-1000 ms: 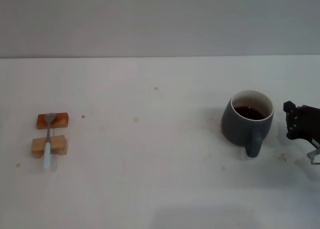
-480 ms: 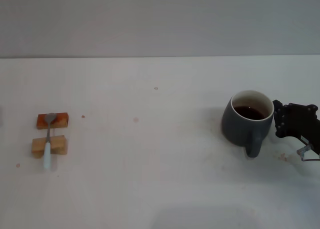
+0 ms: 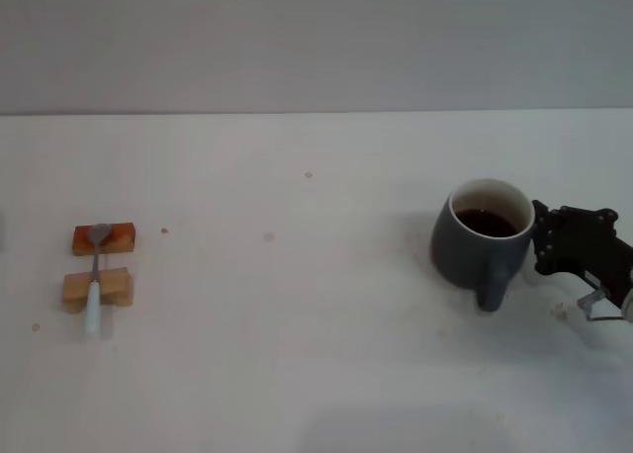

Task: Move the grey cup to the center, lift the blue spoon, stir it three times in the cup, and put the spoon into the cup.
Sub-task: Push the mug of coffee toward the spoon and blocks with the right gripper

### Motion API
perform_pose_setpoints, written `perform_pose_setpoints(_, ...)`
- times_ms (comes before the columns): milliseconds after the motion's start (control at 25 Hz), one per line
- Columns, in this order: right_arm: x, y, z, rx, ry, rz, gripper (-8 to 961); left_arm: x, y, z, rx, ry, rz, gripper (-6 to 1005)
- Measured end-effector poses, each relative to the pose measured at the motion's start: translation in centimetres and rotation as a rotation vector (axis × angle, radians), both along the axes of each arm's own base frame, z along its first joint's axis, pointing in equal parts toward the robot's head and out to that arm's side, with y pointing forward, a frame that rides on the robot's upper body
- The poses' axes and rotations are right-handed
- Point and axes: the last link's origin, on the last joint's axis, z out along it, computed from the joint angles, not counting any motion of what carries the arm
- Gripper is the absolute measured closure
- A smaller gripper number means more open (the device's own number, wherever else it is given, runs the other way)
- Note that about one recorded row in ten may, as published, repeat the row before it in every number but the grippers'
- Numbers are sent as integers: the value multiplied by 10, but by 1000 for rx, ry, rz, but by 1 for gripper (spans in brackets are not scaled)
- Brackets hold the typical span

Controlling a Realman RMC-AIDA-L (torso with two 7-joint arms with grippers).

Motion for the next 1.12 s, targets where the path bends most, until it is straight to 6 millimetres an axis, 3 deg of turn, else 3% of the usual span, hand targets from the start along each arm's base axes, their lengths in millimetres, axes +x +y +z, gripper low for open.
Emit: perform_pose_setpoints(1120,-54,14,-38,-148,36,130,955,1,-2,-1,-4,-2,-10,421)
